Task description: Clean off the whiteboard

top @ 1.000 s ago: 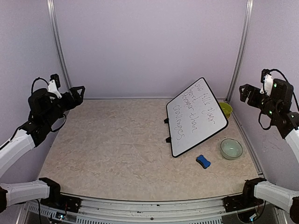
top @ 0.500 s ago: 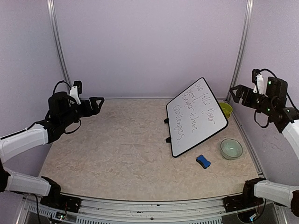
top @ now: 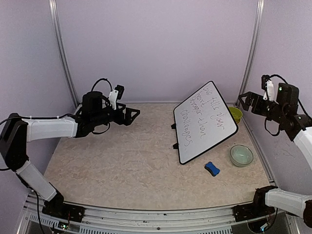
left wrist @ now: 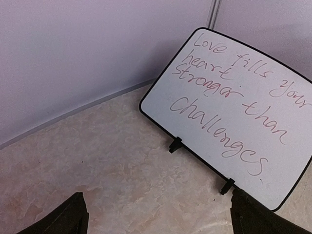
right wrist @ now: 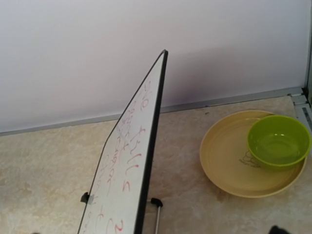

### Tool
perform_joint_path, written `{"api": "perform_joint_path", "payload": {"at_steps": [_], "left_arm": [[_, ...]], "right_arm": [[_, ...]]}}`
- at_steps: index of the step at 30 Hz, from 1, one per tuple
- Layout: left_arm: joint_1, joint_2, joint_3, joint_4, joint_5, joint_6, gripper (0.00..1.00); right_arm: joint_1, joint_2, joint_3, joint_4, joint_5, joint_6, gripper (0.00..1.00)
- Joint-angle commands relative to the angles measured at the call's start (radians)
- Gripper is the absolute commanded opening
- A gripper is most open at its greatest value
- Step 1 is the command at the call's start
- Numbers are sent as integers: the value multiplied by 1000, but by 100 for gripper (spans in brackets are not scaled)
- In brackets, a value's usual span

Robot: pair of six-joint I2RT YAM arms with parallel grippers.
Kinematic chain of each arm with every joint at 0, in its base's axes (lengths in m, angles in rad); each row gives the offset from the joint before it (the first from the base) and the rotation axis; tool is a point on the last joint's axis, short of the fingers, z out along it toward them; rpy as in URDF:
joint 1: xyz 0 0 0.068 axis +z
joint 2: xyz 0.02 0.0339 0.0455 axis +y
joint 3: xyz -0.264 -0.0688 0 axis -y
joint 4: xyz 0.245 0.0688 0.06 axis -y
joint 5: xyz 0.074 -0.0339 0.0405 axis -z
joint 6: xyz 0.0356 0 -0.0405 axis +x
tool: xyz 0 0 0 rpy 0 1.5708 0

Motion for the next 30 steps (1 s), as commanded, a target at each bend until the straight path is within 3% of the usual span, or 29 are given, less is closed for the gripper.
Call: {"api": "perform_joint_path", "payload": {"at_steps": [1, 10, 16, 20, 30], "left_arm": [[10, 129, 110, 16, 184, 140, 99], [40, 299, 211, 12, 247, 271, 99], [30, 405, 309, -95, 354, 366, 99], [-4, 483, 394, -215, 362, 441, 99], [-100, 603, 496, -268, 308, 515, 97]], "right_arm": [[-11, -7, -15, -12, -14, -17, 100], [-11, -40, -31, -19, 3, -26, 100], [-11, -44, -41, 0, -5, -17, 100], [-11, -49, -49, 2, -10, -9, 100], [-11, -70, -72, -3, -17, -2, 100]]}}
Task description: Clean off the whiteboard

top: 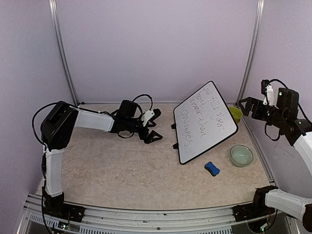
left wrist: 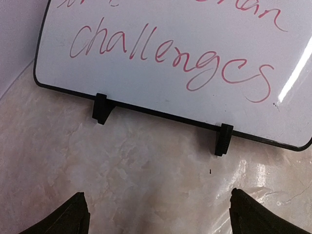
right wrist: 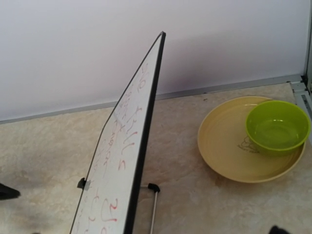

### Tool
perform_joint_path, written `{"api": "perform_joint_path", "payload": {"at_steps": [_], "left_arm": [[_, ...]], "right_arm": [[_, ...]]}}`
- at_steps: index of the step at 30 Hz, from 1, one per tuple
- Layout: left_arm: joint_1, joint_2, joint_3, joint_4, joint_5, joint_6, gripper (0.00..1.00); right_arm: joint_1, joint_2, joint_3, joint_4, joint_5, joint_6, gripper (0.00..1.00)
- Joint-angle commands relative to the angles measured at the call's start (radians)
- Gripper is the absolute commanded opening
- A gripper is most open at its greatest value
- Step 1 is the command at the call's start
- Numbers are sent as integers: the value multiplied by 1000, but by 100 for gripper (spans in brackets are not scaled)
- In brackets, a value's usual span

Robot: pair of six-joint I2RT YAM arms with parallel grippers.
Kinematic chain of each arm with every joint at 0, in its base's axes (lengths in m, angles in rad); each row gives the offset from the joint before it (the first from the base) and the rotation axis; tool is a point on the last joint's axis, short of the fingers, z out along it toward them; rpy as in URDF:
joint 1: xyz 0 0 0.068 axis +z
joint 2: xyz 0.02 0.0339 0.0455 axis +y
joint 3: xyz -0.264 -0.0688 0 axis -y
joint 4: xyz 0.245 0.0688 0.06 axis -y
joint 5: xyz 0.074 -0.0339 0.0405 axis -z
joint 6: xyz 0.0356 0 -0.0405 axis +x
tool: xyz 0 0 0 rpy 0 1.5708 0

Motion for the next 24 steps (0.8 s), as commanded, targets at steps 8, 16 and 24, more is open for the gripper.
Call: {"api": "perform_joint_path", "payload": {"at_steps": [8, 16, 24], "left_arm": [[-109, 149, 234, -212, -46, 126, 92], [-139, 193, 269, -216, -26, 108, 76], [-166, 225, 315, -291, -32, 134, 70]], "right_arm": [[-11, -33, -41, 20, -21, 23, 100], [-11, -47, -41, 12, -18, 26, 100], [-11, -61, -40, 3, -9, 26, 100]]}}
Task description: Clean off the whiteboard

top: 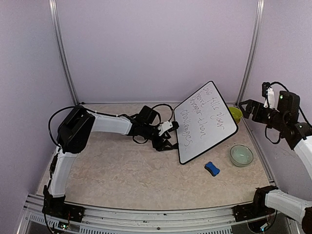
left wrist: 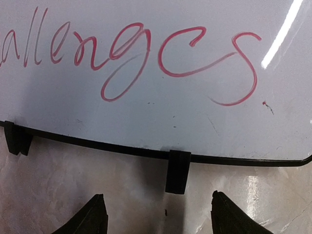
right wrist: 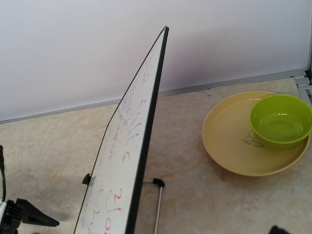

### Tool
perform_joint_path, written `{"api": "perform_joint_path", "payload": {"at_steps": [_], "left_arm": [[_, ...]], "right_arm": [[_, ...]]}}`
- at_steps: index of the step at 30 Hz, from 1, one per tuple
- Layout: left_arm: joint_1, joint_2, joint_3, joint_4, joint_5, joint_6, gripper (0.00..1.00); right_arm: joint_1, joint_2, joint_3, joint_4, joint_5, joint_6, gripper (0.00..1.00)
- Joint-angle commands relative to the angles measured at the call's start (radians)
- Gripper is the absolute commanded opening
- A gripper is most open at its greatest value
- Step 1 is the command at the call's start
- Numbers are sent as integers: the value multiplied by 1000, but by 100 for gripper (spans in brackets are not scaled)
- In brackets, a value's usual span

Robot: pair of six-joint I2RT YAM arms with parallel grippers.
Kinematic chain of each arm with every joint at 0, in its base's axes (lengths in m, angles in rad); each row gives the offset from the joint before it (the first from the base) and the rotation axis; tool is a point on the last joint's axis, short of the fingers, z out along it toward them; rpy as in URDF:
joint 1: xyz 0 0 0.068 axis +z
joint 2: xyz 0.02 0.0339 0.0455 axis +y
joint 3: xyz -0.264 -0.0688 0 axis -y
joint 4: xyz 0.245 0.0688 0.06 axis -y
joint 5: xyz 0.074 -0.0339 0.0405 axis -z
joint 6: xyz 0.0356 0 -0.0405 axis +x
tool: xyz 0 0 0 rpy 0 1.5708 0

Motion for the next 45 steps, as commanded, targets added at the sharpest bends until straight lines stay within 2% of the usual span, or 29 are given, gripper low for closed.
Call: {"api": "perform_joint_path", "payload": {"at_steps": [1, 5, 8, 20, 25, 29, 32, 38, 45], "left_arm": [[-17, 31, 63, -66, 3, 23, 69], [-23, 49, 85, -88, 4, 18, 66], [-30, 63, 105, -103, -5, 15, 59], [-56, 113, 158, -125, -57, -17, 52], [-71, 125, 156, -114, -72, -24, 42], [-83, 126, 144, -91, -86, -31, 27], [-86, 115, 122, -61, -104, -44, 15], [-87, 62, 25, 32, -171, -89, 0], [-87, -16, -122, 185, -310, -215, 0]], "right_arm": [[-11, -20, -3, 1, 5, 9, 100], [-11, -19, -10, 4, 2, 13, 100], [-11, -18, -9, 6, -1, 17, 100], [-11, -24, -9, 3, 1, 14, 100], [-11, -27, -14, 3, 3, 15, 100], [-11, -30, -19, 2, 4, 12, 100], [-11, -34, -19, -2, 8, 11, 100], [-11, -41, -21, -4, 16, 8, 100], [-11, -36, -19, 0, 13, 10, 100]]}}
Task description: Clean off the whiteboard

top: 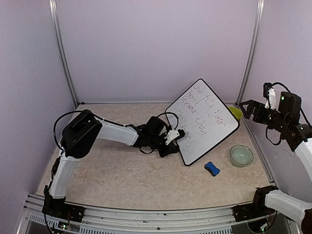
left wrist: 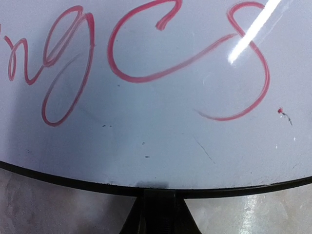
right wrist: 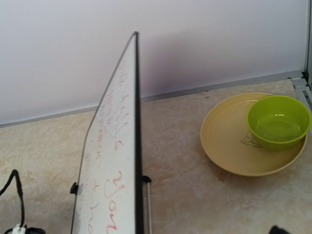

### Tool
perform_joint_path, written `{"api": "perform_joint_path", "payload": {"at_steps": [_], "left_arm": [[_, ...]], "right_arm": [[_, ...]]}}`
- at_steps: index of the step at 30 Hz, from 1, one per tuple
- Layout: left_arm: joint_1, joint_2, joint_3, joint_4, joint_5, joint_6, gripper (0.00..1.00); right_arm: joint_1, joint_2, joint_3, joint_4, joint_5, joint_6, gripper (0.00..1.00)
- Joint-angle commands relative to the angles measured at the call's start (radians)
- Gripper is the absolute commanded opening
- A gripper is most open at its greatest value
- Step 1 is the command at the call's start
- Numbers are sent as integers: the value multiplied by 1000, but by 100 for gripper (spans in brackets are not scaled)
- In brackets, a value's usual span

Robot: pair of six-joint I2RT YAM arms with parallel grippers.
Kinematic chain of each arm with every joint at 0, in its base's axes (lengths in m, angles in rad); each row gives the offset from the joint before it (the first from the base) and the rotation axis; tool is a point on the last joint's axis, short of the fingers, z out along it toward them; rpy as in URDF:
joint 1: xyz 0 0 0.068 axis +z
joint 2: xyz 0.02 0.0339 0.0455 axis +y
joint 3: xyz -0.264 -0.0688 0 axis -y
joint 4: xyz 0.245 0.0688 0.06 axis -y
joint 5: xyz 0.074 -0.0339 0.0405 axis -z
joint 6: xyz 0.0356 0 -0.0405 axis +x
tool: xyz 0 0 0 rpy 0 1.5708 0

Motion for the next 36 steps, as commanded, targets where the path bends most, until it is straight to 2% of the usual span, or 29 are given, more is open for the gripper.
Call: {"api": "perform_joint_path", "payload": {"at_steps": [1, 6, 15, 24, 30, 36], "left_arm": [[8, -61, -96, 90, -174, -114, 0], [3, -82, -144, 145, -289, -261, 0], [-65, -96, -138, 119, -505, -429, 0], [-79, -85, -79, 53, -566, -686, 0], [-115, -52, 15, -35, -674, -762, 2], [-119, -43, 25, -45, -691, -810, 7]], "right_arm": [[-11, -8, -11, 8, 2, 2, 100], [-11, 1, -6, 11, -9, 5, 100], [-11, 6, -8, 19, -21, 16, 100], [-12, 2, -3, 14, -27, 19, 100], [-11, 3, -6, 16, -34, 23, 100], [-11, -1, -7, 12, -31, 21, 100]]}}
